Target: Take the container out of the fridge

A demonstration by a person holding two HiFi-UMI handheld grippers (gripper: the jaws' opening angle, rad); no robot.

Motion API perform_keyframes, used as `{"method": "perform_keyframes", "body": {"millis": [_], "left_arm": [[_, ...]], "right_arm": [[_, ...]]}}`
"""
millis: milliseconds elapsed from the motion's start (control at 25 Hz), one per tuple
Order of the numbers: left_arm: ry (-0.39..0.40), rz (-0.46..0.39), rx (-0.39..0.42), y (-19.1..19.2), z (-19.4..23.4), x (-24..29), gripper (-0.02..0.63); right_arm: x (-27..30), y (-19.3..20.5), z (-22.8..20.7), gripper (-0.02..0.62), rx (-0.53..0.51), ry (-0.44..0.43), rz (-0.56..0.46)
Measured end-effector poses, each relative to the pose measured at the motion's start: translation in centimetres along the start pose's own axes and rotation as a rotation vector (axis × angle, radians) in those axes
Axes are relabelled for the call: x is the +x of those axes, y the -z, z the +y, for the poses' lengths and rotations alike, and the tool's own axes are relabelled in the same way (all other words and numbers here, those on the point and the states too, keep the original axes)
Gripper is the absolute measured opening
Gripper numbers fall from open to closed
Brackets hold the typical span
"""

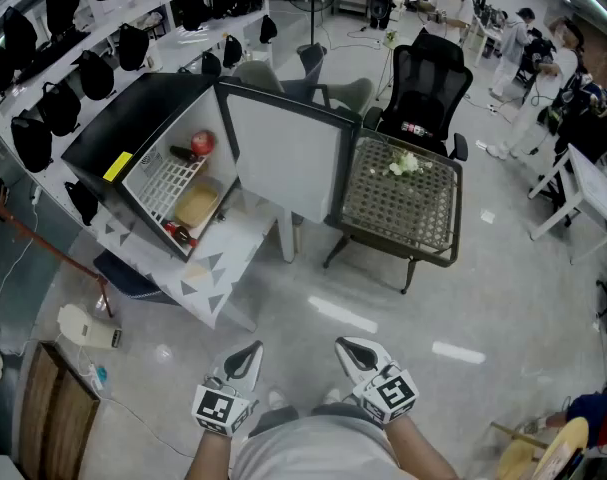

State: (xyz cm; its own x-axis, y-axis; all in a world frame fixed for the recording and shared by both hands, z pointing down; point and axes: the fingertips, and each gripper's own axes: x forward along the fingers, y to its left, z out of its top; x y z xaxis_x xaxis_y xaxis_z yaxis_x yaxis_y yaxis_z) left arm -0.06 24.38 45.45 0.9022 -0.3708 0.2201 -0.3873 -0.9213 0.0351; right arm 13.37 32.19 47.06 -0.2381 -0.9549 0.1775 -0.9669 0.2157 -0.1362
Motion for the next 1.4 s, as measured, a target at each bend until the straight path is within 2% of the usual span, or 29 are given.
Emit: {"method": "perform_keyframes", "body": {"millis": [320, 640, 800, 1080, 1200, 1400], "left_arm": [[0.044, -0.023, -0.011, 0.3, 3.6, -3.6, 0.008], [0.032, -0.003, 0.007, 3.0, 9.3, -7.9, 0.008], [0.014, 0.010, 0.030, 4.2, 11.5, -9.0, 0.008], [-0.002, -0.008, 0.017, 3.8, 14.5, -8.1, 0.008], [-0.045, 0.009, -0.012, 4.1, 16.2, -7.1, 0.008], [-0.111, 0.034, -0.017, 3.5, 19.3, -3.8, 0.008]], "right_arm": [[4.1, -0.8, 5.4, 0.009, -0.032, -0.013, 0.011], [9.9, -0.5, 9.9, 0.009, -0.010, -0.013, 0.016], [11.9, 0.2, 12.0, 0.009, -0.031, -0.034, 0.052], [15.1, -0.3, 10.8, 0.009, -0.040, -0.038, 0.061], [17.4, -0.2, 10.1, 0.009, -0.049, -0.073, 0.071], [21.7, -1.1, 7.6, 0.009, -0.073, -0.151, 0.083]]}}
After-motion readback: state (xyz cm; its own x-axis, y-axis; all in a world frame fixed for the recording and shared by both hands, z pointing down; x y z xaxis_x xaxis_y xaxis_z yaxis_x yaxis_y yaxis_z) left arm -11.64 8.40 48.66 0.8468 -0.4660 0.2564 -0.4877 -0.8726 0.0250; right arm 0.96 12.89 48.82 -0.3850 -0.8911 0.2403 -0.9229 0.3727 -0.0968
